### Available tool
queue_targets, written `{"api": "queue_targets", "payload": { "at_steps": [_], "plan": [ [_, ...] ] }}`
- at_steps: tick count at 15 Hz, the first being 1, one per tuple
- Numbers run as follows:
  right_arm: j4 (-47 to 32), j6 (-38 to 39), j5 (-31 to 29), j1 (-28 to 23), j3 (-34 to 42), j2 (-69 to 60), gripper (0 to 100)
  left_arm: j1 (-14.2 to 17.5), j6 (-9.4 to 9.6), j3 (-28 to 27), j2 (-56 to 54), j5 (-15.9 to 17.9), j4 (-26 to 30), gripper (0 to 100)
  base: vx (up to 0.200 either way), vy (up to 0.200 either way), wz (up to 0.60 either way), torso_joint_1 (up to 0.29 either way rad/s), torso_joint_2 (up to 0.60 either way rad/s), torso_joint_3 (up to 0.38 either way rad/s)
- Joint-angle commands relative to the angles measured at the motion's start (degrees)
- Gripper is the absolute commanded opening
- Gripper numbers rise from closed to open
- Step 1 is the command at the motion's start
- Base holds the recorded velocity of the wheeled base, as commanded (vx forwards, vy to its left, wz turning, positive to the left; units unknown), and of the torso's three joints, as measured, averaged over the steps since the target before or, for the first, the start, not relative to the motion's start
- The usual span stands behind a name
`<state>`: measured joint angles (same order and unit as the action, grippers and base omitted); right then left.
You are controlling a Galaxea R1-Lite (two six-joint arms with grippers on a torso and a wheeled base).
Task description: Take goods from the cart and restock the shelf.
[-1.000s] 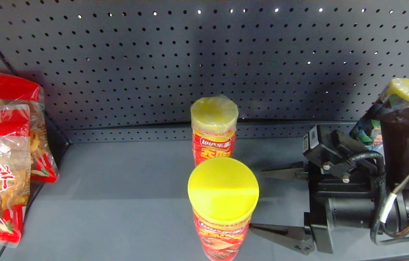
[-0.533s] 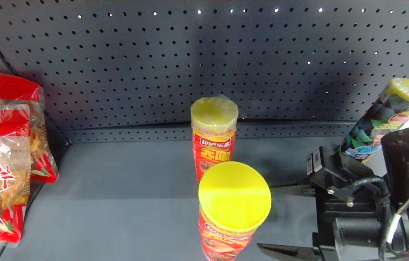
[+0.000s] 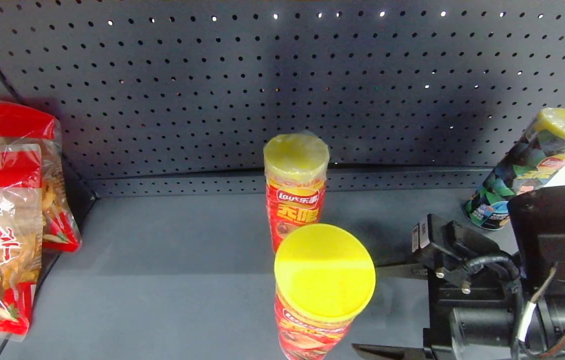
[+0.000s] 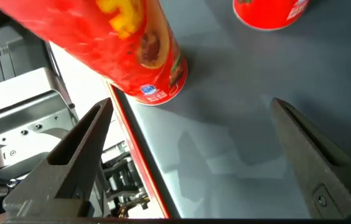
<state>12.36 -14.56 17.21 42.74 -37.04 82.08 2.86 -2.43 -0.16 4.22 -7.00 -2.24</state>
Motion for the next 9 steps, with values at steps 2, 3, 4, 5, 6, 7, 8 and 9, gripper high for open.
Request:
{"api": "queue_targets", "payload": {
  "at_steps": [2,3,4,5,6,7,8,9],
  "plan": [
    [-0.1,0.0,0.0,0.4,-0.3,2.0,100,0.0,-0.04,0.0,0.1,0.0,0.0,100,0.0,0.0,0.0,0.0,0.0,0.0],
    [-0.1,0.0,0.0,0.6,-0.3,2.3,100,0.0,-0.04,0.0,0.1,0.0,0.0,100,0.0,0.0,0.0,0.0,0.0,0.0],
    [-0.1,0.1,-0.1,1.0,-0.3,2.4,100,0.0,-0.04,0.0,0.1,0.0,0.0,100,0.0,0.0,0.0,0.0,0.0,0.0],
    [-0.1,0.1,-0.2,1.5,-0.8,2.7,100,0.0,-0.04,0.0,0.1,0.0,0.0,100,0.0,0.0,0.0,0.0,0.0,0.0],
    [-0.1,0.1,-0.2,1.6,-1.1,3.2,100,0.0,-0.04,0.1,0.1,0.0,0.0,100,0.0,0.0,0.0,0.0,0.0,0.0],
    [-0.1,0.2,-0.2,1.7,-1.8,3.6,100,0.0,-0.04,0.0,0.1,0.0,0.0,100,0.0,0.0,0.0,0.0,0.0,0.0],
    [-0.1,0.5,-0.3,2.5,-2.5,4.1,100,0.0,-0.04,0.0,0.1,0.0,0.0,100,0.0,0.0,0.0,0.0,0.0,0.0],
    [-0.1,0.5,-0.3,2.8,-3.2,4.4,100,0.0,-0.04,0.0,0.1,0.0,0.0,100,0.0,0.0,0.0,0.0,0.0,0.0]
  ]
}}
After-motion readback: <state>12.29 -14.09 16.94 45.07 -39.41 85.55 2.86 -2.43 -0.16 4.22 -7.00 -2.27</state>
